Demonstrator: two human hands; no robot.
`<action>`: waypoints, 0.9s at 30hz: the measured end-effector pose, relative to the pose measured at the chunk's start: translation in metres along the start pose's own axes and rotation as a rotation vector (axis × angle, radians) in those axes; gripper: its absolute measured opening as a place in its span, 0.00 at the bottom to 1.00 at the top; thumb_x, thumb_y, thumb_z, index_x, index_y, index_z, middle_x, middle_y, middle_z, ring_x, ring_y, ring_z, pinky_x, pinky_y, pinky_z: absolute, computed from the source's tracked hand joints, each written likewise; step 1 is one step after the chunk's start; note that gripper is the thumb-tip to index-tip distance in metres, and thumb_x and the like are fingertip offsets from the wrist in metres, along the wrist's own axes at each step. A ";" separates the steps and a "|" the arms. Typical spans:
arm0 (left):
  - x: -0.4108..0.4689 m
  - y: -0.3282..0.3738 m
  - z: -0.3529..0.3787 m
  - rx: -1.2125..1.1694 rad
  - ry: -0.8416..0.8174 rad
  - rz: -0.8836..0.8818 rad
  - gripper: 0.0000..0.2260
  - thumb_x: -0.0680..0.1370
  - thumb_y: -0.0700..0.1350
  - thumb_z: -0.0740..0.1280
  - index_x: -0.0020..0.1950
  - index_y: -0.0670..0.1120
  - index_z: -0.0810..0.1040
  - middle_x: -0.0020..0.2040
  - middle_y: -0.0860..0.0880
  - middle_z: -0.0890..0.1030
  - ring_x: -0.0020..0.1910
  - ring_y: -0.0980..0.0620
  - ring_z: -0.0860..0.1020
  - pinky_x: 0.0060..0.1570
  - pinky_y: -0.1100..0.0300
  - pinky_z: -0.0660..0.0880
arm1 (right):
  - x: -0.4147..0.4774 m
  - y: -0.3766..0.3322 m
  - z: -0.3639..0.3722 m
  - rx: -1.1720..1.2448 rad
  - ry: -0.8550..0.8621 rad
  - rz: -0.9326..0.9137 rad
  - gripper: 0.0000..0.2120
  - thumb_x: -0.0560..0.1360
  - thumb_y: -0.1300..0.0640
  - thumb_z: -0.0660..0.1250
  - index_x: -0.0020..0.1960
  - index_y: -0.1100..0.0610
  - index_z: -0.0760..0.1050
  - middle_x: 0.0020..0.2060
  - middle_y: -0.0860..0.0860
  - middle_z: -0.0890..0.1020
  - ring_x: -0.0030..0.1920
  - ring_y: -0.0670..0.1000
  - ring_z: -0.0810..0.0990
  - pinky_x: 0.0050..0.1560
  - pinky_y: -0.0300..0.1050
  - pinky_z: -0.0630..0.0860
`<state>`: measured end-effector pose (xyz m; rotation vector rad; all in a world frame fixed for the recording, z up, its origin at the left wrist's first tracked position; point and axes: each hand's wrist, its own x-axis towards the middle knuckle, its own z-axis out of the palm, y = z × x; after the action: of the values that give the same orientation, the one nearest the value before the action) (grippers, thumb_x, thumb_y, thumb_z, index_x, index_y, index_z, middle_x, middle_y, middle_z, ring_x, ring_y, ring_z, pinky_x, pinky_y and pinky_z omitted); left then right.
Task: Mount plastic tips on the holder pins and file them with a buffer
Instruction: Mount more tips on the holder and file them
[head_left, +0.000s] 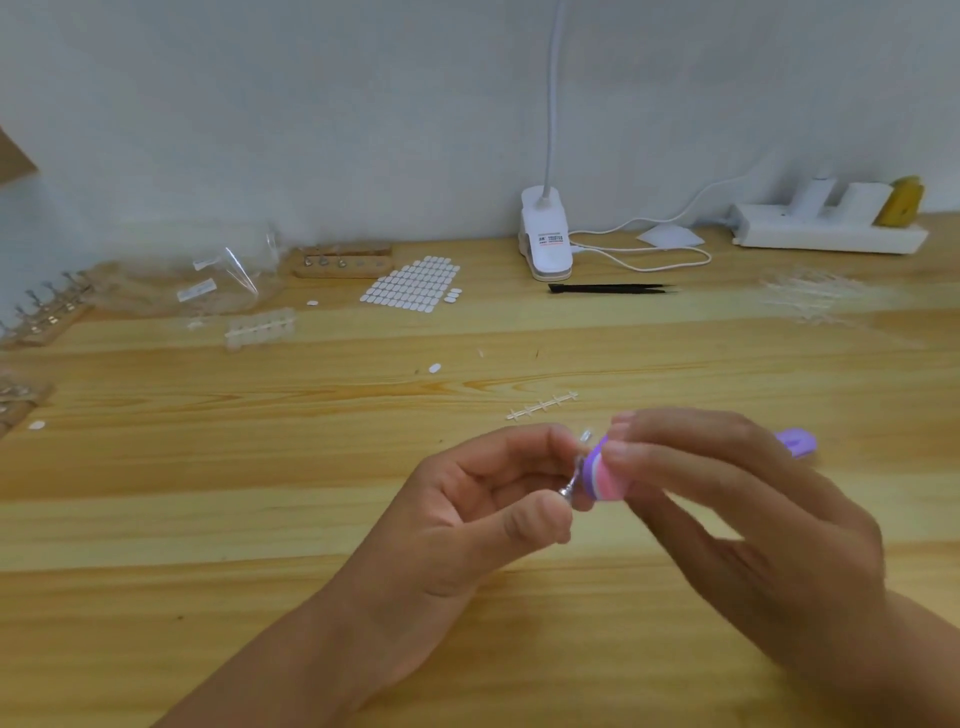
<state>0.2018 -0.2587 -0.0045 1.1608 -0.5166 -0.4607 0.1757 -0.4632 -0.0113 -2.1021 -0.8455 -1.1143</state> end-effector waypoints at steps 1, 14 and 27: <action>0.000 -0.001 0.000 -0.002 0.002 -0.019 0.18 0.73 0.52 0.74 0.59 0.45 0.81 0.50 0.50 0.82 0.49 0.55 0.78 0.49 0.62 0.75 | 0.001 0.003 -0.001 -0.041 0.013 0.022 0.12 0.74 0.69 0.72 0.56 0.60 0.79 0.50 0.54 0.83 0.54 0.47 0.83 0.58 0.37 0.76; 0.004 -0.007 0.003 -0.290 0.000 -0.176 0.20 0.68 0.53 0.79 0.54 0.44 0.84 0.42 0.50 0.78 0.39 0.55 0.72 0.36 0.63 0.70 | -0.001 -0.002 0.001 -0.042 0.031 -0.051 0.15 0.73 0.68 0.75 0.57 0.57 0.78 0.50 0.48 0.80 0.52 0.47 0.81 0.57 0.37 0.75; 0.004 -0.004 0.011 -0.347 0.003 -0.219 0.20 0.63 0.53 0.81 0.49 0.44 0.84 0.38 0.51 0.76 0.36 0.56 0.71 0.34 0.64 0.67 | -0.005 0.001 0.007 -0.056 0.019 -0.115 0.13 0.74 0.68 0.73 0.55 0.57 0.77 0.50 0.50 0.79 0.51 0.50 0.79 0.58 0.37 0.74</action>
<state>0.1978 -0.2708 -0.0040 0.8850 -0.2916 -0.7076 0.1773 -0.4599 -0.0190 -2.1075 -0.9464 -1.2279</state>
